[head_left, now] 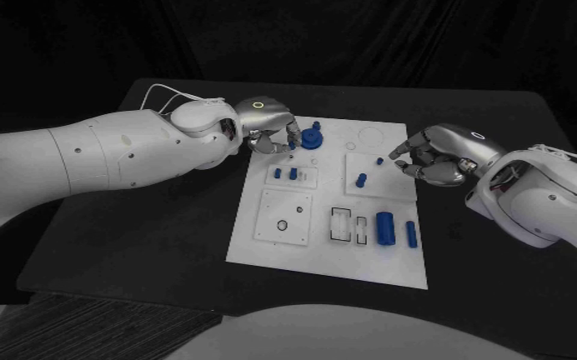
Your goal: Assemble the parts on the task board
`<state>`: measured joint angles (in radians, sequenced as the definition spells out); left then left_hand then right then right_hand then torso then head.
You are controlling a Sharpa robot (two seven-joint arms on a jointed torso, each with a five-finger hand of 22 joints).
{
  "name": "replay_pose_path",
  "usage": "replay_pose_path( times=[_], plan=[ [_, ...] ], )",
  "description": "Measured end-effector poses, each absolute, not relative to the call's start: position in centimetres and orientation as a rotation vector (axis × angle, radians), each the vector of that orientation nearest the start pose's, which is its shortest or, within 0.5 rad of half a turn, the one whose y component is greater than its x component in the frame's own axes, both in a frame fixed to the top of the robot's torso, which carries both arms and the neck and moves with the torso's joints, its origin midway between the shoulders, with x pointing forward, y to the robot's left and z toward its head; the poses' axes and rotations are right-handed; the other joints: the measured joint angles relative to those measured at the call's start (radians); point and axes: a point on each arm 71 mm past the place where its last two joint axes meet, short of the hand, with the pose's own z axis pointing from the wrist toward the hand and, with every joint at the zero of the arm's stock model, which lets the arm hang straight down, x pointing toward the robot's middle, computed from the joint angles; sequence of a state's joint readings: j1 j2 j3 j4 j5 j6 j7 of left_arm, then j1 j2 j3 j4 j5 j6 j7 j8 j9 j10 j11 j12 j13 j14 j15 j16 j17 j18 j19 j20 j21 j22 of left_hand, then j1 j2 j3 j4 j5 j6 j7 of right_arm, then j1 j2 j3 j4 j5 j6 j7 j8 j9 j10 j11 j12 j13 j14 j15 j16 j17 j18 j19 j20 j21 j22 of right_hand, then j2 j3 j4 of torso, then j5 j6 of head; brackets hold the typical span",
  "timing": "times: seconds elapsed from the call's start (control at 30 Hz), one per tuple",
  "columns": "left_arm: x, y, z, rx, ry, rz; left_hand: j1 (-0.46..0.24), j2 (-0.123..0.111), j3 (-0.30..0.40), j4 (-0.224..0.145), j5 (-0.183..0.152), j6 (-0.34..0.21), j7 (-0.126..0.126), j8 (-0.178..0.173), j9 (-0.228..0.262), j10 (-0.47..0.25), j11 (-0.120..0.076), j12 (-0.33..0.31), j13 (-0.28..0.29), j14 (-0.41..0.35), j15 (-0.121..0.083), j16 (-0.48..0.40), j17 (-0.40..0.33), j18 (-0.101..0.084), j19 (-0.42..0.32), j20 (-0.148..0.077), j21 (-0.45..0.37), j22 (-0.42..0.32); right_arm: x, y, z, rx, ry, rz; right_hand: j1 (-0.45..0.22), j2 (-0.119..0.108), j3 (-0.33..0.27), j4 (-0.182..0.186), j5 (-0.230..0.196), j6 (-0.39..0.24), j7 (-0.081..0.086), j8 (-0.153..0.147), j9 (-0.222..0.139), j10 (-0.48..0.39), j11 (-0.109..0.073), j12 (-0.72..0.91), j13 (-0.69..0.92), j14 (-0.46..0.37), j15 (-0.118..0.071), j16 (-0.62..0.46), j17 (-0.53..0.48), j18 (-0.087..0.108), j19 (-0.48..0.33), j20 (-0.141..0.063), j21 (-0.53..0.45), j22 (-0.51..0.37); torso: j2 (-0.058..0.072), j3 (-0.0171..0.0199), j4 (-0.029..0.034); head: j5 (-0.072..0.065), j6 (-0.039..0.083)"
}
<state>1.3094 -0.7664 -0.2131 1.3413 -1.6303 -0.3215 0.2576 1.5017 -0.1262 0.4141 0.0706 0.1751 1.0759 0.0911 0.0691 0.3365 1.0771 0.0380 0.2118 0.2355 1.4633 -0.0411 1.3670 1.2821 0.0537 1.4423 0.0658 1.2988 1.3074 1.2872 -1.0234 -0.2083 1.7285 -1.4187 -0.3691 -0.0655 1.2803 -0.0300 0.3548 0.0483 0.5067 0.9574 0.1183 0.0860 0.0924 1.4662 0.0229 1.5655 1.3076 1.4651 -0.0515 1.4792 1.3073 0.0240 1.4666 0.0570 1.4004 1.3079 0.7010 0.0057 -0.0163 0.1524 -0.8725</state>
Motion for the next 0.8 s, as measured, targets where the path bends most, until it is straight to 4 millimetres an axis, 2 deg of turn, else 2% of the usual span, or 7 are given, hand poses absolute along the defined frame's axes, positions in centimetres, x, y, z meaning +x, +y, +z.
replay_pose_path(
  times=[0.8],
  plan=[
    [49.6, 19.1, -21.3, 0.677, 1.657, -0.709, 0.000, 0.000, 0.003, 0.003, 0.000, -0.015, -0.002, -0.004, -0.007, 0.000, 0.000, -0.008, -0.005, -0.004, -0.003, -0.008, -0.016, 0.000, 0.000, 0.000, -0.004, 0.000, 43.3, -22.6, -18.9, -0.192, 1.706, 0.692, 0.000, 0.000, 0.000, 0.000, 0.000, 0.000, 0.000, 0.000, 0.001, 0.000, 0.000, 0.000, 0.000, 0.000, 0.000, -0.004, 0.000, 0.000, 0.000, 0.000, 0.000, 0.000, 0.000, -0.0012, -0.0006, 0.000, 0.000]
  ],
)
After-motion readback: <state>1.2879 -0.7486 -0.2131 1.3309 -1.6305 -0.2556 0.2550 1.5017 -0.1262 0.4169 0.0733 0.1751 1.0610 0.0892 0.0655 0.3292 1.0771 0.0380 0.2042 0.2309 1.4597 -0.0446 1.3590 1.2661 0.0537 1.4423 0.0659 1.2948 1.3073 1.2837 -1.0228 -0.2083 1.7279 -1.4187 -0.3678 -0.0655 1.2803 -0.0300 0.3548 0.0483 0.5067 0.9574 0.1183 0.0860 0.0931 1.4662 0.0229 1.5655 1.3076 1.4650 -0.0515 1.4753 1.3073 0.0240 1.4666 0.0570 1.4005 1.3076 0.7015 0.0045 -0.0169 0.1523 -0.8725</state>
